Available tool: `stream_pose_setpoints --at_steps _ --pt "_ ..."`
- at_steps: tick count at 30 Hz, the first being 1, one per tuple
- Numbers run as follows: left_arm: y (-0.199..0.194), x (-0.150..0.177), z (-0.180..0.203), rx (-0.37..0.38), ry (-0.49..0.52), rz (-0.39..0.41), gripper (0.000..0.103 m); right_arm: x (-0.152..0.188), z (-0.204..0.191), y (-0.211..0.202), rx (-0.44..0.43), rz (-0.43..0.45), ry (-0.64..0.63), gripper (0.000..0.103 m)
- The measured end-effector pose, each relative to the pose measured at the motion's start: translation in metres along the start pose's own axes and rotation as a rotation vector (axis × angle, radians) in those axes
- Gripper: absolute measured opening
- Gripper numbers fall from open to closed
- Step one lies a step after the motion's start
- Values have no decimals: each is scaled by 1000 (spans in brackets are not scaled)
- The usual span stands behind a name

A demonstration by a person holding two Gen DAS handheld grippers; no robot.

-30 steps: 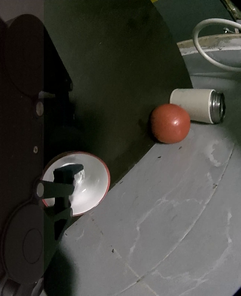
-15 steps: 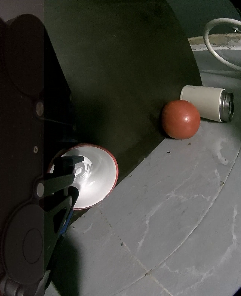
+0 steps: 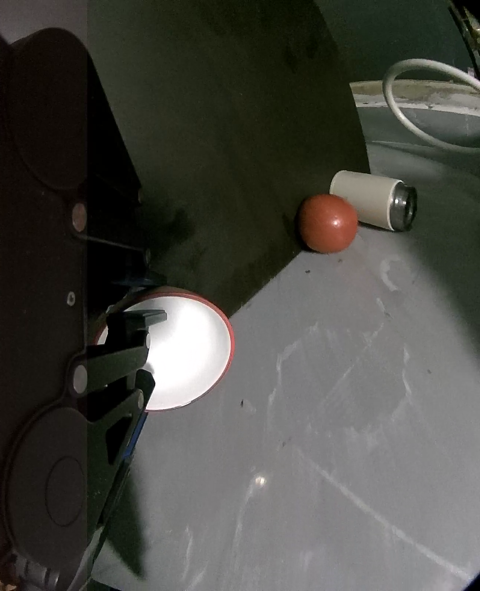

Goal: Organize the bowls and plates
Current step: 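Carry the white bowl with both grippers and lower it into the stacked bowls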

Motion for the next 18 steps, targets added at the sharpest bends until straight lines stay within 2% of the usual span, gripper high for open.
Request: stream_pose_setpoints --at_steps 10,18 --pt "-56 38 40 14 25 45 12 20 0 -71 -47 24 -29 20" --pt "-72 71 50 30 22 21 12 45 4 -108 -50 15 -39 20"
Point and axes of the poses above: each gripper's, at about its wrist camera, not at the fingertips, and y roughly the way its jaws point, z to its right, x to its underside, the point moved 7 cm from there along y, roughly the way its jaws point, and after that the axes turned 4 degrees about x, right-handed, at the moved point
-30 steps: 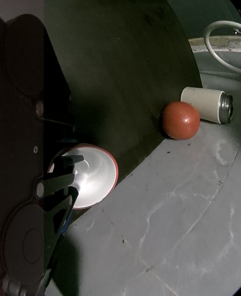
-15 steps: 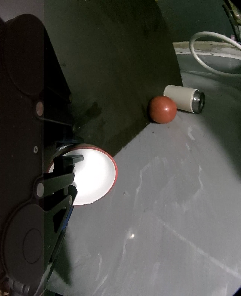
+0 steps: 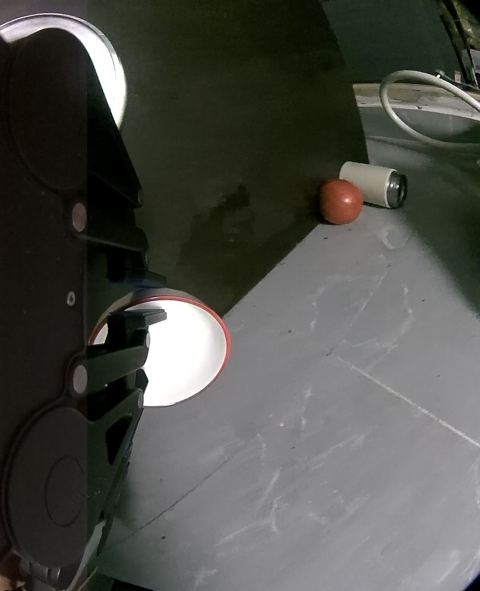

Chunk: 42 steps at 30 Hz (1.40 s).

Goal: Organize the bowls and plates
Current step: 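Carry the white bowl with both grippers and lower it into the stacked bowls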

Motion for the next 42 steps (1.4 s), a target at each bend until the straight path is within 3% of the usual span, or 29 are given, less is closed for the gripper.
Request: stream_pose_setpoints --at_steps 22,42 --pt "-18 80 8 1 -39 -109 12 68 1 -50 0 -137 -87 20" --pt "-16 103 5 -46 -69 -170 13 92 -1 -55 24 -245 -136 20"
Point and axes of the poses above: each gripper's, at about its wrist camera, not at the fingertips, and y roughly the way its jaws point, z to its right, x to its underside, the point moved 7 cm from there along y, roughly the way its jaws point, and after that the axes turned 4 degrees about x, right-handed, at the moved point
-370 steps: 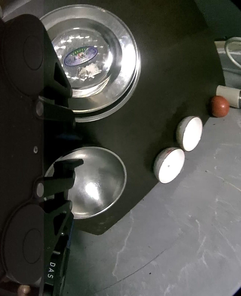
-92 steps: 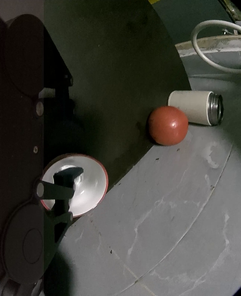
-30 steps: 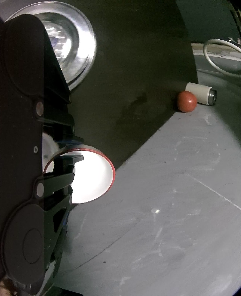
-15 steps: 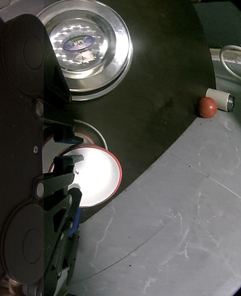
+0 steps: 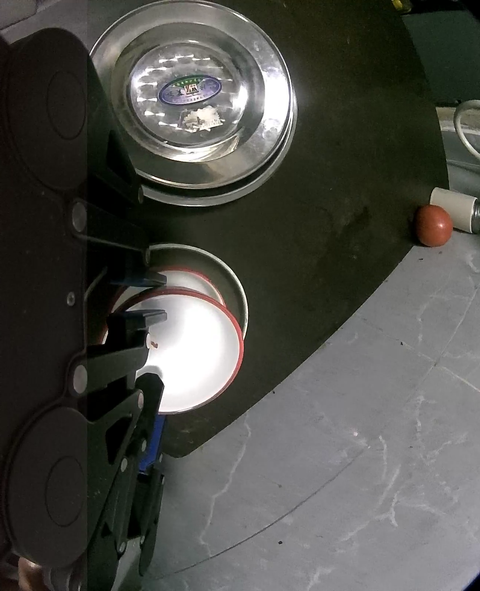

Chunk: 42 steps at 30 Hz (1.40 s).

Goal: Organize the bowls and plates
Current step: 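Carry the white bowl with both grippers and lower it into the stacked bowls, then settle the white bowl into the stack and open both grippers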

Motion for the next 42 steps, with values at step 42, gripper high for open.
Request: stream_pose_setpoints --at_steps 42 --pt "10 1 4 -31 -7 -20 16 -1 3 8 35 -49 -28 21"
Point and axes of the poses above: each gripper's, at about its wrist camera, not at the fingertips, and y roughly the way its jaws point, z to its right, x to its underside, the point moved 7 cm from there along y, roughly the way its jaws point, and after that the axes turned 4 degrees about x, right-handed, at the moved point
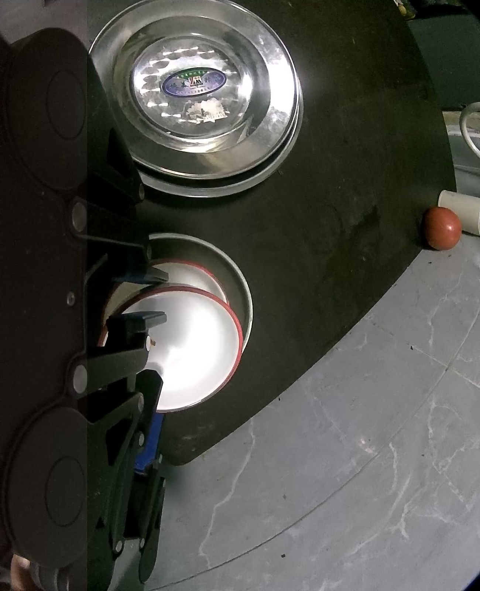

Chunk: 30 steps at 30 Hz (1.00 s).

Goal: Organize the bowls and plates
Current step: 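Settle the white bowl into the stack and open both grippers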

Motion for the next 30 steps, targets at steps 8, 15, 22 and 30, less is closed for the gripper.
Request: stream_pose_setpoints --at_steps 8,15,22,30 --pt "-2 -3 5 -21 25 -7 19 -2 0 0 -2 4 -6 21" --pt "-2 -2 6 -27 28 -7 21 -3 1 0 -6 2 -7 21" --pt "-2 -3 9 -39 41 -10 23 -3 1 -1 -6 3 -7 21" --pt "-3 -5 14 -56 67 -9 30 -2 1 -2 -9 6 -1 23"
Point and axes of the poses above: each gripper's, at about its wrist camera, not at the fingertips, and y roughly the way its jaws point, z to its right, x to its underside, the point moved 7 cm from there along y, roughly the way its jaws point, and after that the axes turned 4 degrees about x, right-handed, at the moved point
